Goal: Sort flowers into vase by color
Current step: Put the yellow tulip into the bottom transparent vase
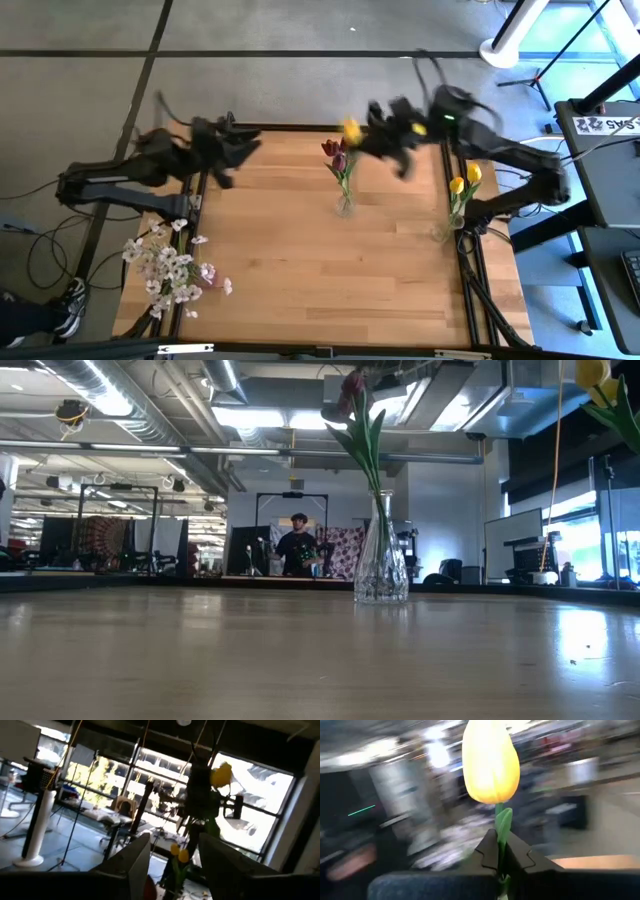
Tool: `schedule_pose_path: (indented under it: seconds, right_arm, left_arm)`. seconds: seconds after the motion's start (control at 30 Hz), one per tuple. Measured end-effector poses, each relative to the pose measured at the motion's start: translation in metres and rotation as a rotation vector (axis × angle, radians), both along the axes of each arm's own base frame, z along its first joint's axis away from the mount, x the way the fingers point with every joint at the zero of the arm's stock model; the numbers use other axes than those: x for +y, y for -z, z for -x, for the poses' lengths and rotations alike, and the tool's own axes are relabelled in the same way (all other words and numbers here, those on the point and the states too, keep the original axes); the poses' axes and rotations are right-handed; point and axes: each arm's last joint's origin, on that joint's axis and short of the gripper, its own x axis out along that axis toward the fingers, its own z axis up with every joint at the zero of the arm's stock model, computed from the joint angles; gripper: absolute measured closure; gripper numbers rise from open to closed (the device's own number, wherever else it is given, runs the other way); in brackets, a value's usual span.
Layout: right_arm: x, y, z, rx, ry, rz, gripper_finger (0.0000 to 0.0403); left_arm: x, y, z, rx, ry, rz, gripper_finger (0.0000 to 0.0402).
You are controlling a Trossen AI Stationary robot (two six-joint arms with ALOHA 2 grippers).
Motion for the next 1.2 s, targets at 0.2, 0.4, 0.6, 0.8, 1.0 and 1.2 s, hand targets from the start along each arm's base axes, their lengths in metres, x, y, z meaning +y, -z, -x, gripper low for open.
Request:
schedule_pose_path:
  seconds: [0.2, 0.4, 0.6, 0.8, 1.0, 1.2]
  right_arm:
    - [0.048, -0.015, 0.083, 0.172, -0.384, -0.010, 0.0399]
    - [0.071, 0.000, 0.165, 0.450, -0.048, -0.049, 0.0400]
    - [0.066, 0.012, 0.224, 0.480, 0.304, -0.010, 0.0401]
    - [0.055, 0.034, 0.250, 0.519, 0.432, 0.088, 0.0401]
    - [0.049, 0.045, 0.258, 0.488, 0.524, 0.187, 0.0401]
    - [0.051, 0.065, 0.256, 0.513, 0.508, 0.230, 0.0401]
  left_arm:
    - [-0.008, -0.015, 0.050, -0.089, 0.052, -0.018, 0.0233]
    - [-0.010, -0.020, 0.071, -0.146, 0.050, -0.025, 0.0233]
    - [-0.009, -0.020, 0.072, -0.148, 0.001, -0.010, 0.0233]
    - [-0.007, -0.020, 0.070, -0.142, -0.033, 0.007, 0.0233]
    - [-0.005, -0.019, 0.071, -0.145, -0.097, 0.031, 0.0233]
    - [-0.005, -0.019, 0.071, -0.156, -0.117, 0.061, 0.0233]
